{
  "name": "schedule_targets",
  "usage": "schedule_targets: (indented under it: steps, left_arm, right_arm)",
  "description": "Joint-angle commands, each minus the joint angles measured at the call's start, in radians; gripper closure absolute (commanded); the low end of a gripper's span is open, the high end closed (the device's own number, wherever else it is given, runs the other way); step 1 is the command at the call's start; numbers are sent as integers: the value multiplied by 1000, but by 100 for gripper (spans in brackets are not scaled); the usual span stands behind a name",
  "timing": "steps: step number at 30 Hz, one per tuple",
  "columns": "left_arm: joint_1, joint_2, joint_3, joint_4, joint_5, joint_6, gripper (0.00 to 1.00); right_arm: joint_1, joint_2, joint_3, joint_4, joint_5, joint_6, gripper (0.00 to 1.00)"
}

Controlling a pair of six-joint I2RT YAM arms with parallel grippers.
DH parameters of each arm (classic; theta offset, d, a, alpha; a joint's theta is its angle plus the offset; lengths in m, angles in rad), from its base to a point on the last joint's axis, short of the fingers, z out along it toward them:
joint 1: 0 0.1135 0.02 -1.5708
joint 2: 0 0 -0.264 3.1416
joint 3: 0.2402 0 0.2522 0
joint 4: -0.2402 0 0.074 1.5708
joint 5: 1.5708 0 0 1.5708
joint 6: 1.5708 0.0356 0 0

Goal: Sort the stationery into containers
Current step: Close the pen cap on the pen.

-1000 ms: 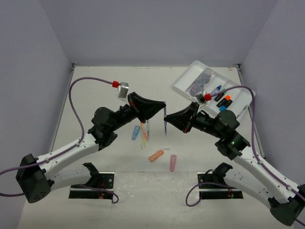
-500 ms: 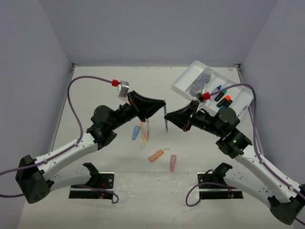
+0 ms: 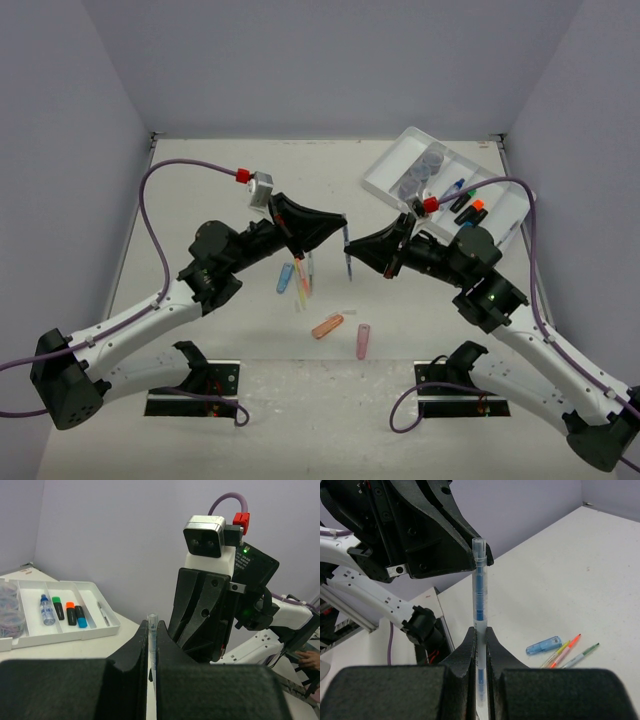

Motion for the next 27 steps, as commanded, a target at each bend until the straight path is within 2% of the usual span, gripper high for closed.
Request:
schedule_targets:
  steps: [1,27]
  left_arm:
    - [1,2,-13,-85,60,46,100]
    - [-1,-36,3,-132,62,46,100]
  right_arm:
    - [1,-33,9,121,3,-17,100]
    - [1,-45,-15,134,-20,-27,100]
